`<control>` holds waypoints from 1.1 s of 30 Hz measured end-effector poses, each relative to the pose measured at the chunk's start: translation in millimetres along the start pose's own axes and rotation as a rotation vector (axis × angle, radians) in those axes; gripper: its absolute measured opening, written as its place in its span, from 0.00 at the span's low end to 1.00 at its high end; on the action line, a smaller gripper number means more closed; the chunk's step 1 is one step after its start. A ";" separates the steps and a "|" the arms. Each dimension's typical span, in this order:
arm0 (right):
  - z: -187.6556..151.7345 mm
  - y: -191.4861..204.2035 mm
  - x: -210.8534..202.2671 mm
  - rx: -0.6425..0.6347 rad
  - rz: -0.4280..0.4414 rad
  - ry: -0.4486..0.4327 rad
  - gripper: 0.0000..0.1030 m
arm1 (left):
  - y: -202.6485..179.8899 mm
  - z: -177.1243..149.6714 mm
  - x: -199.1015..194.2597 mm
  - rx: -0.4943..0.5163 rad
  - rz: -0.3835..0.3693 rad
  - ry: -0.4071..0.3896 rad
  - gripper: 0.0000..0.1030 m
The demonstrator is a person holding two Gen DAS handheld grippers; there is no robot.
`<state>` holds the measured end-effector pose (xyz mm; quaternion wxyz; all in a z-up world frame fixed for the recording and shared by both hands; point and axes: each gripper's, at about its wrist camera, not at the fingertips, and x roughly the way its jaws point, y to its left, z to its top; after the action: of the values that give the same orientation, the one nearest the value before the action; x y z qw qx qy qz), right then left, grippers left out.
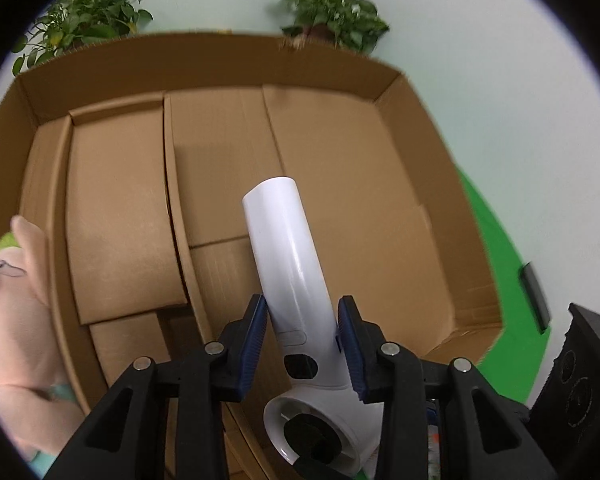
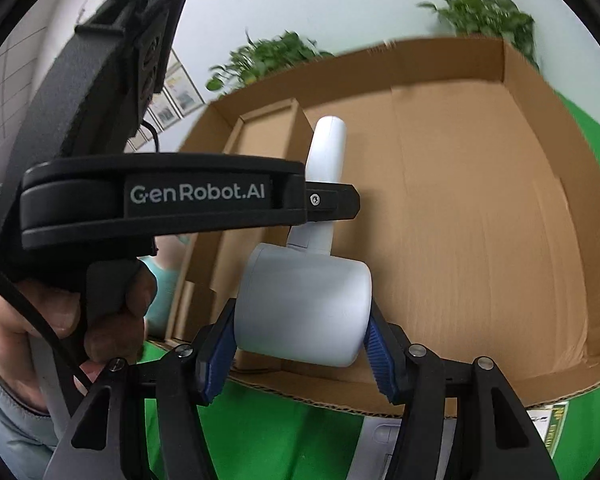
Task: Organize objects
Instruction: 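Lift the lint roller and carry it into the large box, then open the right gripper and withdraw from the box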
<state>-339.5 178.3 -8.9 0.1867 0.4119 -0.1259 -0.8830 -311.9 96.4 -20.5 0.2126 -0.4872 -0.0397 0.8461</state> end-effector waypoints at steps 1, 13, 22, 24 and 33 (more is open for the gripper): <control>0.0 -3.7 7.9 0.008 -0.003 0.016 0.54 | 0.2 -1.1 4.7 0.003 0.012 0.013 0.34; 4.0 -8.5 50.0 0.009 -0.070 0.075 0.53 | 6.3 1.4 -30.7 -0.001 0.013 -0.036 0.38; 18.7 -3.1 53.4 0.003 0.001 0.115 0.60 | 36.2 -31.8 -62.6 -0.036 0.042 -0.066 0.42; 22.4 -8.1 51.3 0.010 0.004 0.118 0.58 | 40.4 -42.7 -63.2 -0.034 0.043 -0.061 0.42; 24.7 -20.1 67.1 0.057 0.002 0.154 0.38 | 42.2 -75.6 -52.4 -0.032 0.063 -0.029 0.42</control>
<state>-402.8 168.9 -46.6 0.1851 0.4837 -0.1367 -0.8444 -239.0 26.7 -29.2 0.1775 -0.4793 -0.0409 0.8585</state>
